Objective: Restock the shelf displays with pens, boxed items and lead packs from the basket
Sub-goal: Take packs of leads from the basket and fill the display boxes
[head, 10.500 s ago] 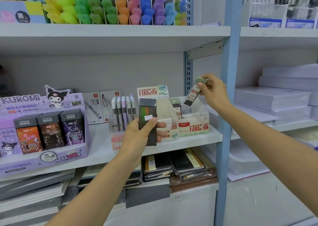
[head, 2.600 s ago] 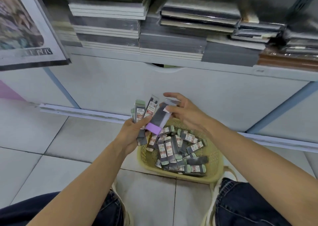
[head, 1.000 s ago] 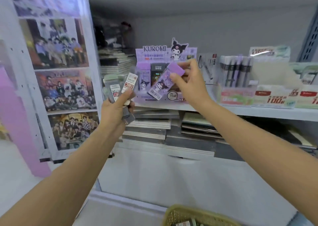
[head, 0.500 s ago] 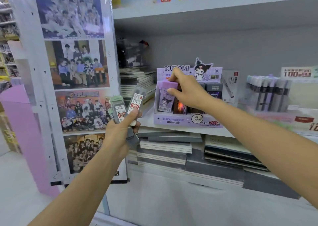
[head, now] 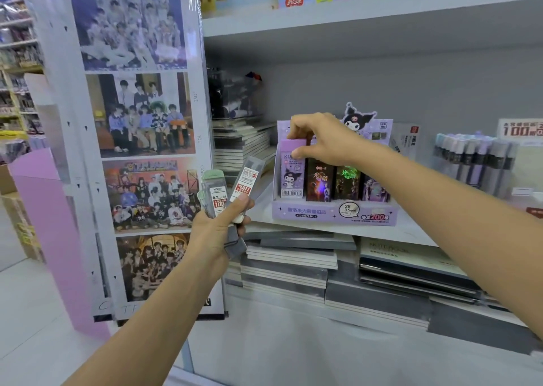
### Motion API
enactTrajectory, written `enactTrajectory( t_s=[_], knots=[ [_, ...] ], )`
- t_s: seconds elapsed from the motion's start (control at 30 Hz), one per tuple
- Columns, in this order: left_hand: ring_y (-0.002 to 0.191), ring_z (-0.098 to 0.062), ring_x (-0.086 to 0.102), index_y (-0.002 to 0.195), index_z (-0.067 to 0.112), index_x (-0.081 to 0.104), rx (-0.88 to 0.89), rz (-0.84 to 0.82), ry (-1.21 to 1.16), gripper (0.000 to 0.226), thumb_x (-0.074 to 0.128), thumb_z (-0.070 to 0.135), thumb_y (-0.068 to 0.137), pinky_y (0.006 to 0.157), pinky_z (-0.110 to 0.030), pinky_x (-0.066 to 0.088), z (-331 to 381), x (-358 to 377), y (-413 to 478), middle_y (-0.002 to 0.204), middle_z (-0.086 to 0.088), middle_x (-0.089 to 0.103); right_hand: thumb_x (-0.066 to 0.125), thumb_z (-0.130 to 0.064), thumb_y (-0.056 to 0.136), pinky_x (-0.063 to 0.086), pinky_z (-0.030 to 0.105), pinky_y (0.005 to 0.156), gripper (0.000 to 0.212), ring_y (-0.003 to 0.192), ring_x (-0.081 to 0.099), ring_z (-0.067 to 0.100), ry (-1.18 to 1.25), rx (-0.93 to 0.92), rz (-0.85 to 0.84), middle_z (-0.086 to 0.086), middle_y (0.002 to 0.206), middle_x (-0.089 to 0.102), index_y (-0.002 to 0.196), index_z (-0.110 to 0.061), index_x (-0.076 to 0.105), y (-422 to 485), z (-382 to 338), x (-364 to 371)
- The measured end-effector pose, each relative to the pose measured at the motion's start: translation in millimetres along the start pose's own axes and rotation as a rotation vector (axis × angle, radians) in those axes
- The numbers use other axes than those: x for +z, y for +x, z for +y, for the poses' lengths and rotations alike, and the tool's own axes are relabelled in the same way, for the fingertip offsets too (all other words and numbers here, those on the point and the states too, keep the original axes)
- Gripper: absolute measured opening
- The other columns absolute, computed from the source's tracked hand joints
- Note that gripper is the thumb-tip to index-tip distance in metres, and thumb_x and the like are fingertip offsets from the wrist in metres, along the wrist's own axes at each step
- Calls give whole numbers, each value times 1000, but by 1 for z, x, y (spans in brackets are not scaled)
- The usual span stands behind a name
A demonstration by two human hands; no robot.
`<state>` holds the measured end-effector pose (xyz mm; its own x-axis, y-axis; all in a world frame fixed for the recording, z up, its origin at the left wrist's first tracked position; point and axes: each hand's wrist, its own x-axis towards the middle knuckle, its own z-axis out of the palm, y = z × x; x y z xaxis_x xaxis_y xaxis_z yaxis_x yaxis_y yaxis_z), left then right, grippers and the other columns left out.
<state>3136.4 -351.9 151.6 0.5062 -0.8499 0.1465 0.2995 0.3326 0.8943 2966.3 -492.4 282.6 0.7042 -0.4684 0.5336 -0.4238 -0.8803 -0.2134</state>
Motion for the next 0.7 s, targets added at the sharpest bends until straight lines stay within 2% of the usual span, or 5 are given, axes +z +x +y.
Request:
enactTrajectory(
  t_s=[0.1,0.27,0.47,0.6,0.7],
  knots=[
    [57,-9,57,92,14,76,14,1,-31,36,83,34,62,49,-19,48,0,1,-1,95,-8,76,75,-20,83,50,45,88,19,95,61,22,-34,-12,-10,3,98,66,95,-18,60,5,-4,6],
    [55,-6,59,114,2,66,27,-3,-28,44,77,24,77,48,-19,48,1,4,-5,90,-7,75,76,-22,83,50,47,88,20,97,62,25,-4,46,4,4,100,67,94,-17,59,-3,10,-2],
    [52,-6,58,115,4,65,-3,-7,-23,38,74,21,83,45,-18,47,0,8,-7,81,-3,74,68,-23,89,49,43,87,15,97,59,21,-63,-15,129,2,102,66,101,-18,62,-6,9,17],
    [55,-6,59,113,6,65,10,-12,-39,35,74,20,83,47,-18,48,-1,8,-6,90,-6,75,64,-24,92,50,39,84,7,91,60,20,-66,-25,121,1,93,65,94,-17,63,-8,18,12],
    [55,-7,59,114,5,65,7,-10,-44,38,75,20,81,47,-18,47,-3,8,-5,92,-7,75,65,-25,92,43,33,89,17,99,54,16,-85,-41,161,0,99,64,106,-18,70,-11,23,14]
  ],
)
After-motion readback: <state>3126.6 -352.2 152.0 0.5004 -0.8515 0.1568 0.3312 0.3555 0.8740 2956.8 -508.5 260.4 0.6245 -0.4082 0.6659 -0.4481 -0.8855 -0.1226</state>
